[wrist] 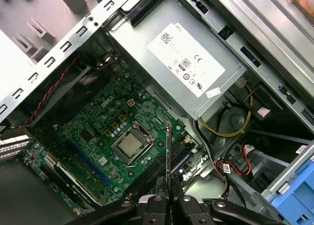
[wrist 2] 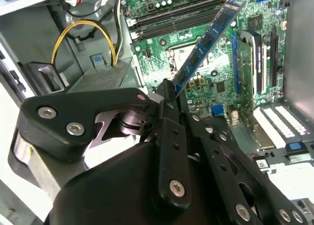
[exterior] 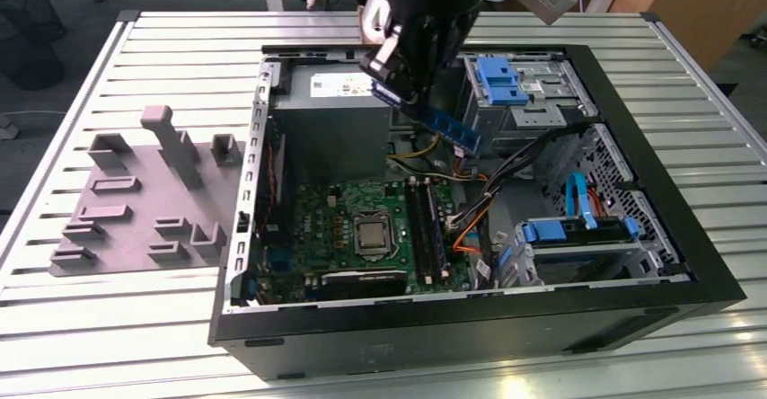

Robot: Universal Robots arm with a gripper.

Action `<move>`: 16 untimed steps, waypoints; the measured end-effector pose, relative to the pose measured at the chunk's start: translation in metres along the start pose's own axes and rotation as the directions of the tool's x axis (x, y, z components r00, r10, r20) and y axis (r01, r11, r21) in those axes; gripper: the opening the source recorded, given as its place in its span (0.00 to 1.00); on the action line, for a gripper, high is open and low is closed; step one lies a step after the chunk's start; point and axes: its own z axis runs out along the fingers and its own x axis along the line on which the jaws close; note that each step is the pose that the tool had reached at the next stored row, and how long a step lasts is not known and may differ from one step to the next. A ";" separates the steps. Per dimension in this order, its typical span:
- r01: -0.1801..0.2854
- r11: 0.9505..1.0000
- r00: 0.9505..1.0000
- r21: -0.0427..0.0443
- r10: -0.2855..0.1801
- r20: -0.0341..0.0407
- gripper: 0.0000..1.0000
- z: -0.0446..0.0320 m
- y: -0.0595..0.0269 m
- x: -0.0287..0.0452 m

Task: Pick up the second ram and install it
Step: 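Insert the second ram into the second slot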

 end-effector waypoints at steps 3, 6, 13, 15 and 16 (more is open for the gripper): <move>-0.030 1.000 1.000 0.001 0.030 0.000 0.14 0.0000 0.0000 0.0000; -0.059 0.998 0.998 0.002 0.059 0.000 0.14 0.0001 0.0000 0.0000; -0.129 0.992 0.992 0.006 0.129 0.000 0.14 0.0001 0.0000 0.0000; -0.149 0.989 0.989 0.007 0.149 0.000 0.14 0.0002 0.0000 0.0000; -0.160 0.987 0.987 0.007 0.160 0.000 0.14 0.0002 0.0000 0.0000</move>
